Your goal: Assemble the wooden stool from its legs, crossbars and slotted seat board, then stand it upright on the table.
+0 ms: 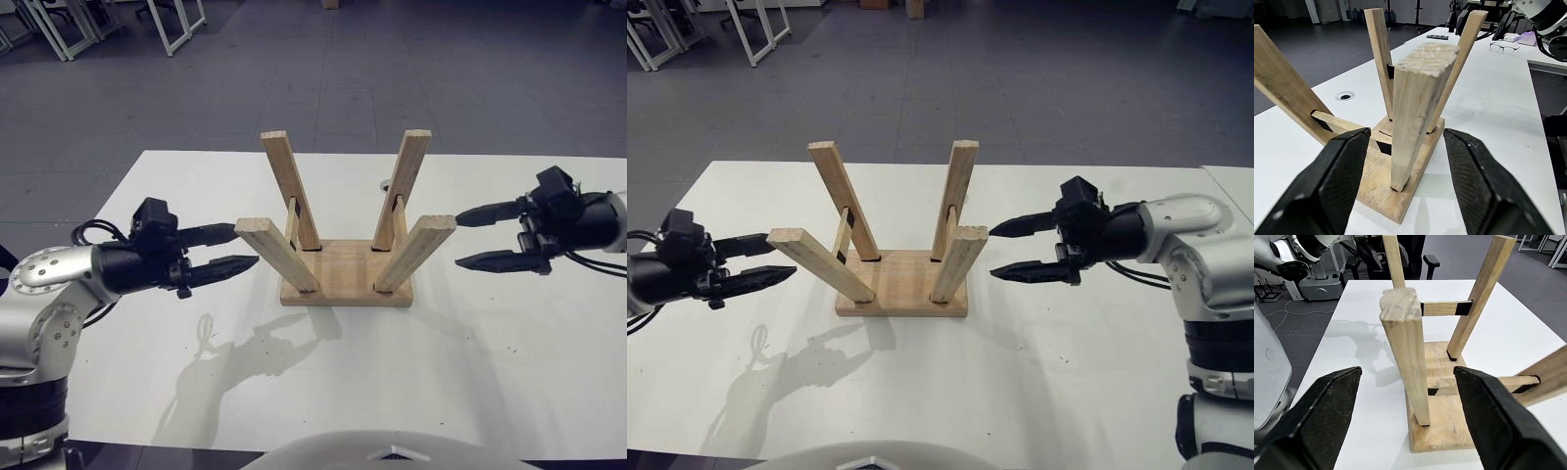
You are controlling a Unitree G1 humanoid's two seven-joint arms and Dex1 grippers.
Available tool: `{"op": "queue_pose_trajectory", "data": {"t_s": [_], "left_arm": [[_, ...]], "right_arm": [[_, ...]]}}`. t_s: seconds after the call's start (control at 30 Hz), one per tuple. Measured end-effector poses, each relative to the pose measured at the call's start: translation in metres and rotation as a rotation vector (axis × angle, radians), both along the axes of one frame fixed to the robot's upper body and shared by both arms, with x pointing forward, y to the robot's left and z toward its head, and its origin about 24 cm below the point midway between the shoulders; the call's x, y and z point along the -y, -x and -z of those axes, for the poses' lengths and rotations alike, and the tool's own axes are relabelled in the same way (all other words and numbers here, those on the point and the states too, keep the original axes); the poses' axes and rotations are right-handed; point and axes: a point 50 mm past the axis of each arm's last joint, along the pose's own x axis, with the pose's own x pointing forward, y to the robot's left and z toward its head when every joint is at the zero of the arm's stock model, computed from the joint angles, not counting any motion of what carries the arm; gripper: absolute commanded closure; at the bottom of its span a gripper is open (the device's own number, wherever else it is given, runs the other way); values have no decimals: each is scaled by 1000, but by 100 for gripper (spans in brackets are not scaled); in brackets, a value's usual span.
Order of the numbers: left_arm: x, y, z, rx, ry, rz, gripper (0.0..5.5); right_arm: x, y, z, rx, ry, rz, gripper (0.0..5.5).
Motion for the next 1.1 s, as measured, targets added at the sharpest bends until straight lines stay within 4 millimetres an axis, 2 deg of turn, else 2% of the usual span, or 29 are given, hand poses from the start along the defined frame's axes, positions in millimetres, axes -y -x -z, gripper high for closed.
{"op": "queue_pose_trajectory", "data": {"t_s": [0.1, 0.2, 0.47, 0.53, 0.7, 0.87, 0.93, 1.0, 1.03, 1.07, 1.1], "left_arm": [[4, -8, -1, -1, 6, 24, 271], [7, -13, -3, 1, 14, 50, 287], [6, -13, 5, -63, 26, 96, 412], [6, -12, 4, -77, 27, 116, 416], [8, -8, 2, -126, 30, 161, 419], [11, 10, -22, -236, 120, 288, 435], [9, 2, -37, -250, 183, 272, 445], [4, -13, -40, -277, 236, 217, 445], [1, -23, -38, -290, 278, 177, 445], [0, -34, -33, -324, 330, 145, 409], [-1, -43, -26, -362, 369, 120, 394]], "right_arm": [[-12, 0, 7, -14, -20, -34, 201], [-20, 0, 12, -29, -32, -59, 243], [-24, -7, 15, -28, -66, -62, 401], [-24, -7, 16, -31, -66, -59, 427], [-21, -4, 13, -46, -54, -85, 435], [-5, 7, -9, -197, -100, -146, 444], [-4, -5, -17, -265, -173, -127, 447], [-9, -24, -12, -345, -239, -76, 447], [-13, -37, -9, -391, -279, -40, 446], [-17, -49, -8, -438, -322, -11, 409], [-21, -59, -6, -478, -356, 14, 392]]}}
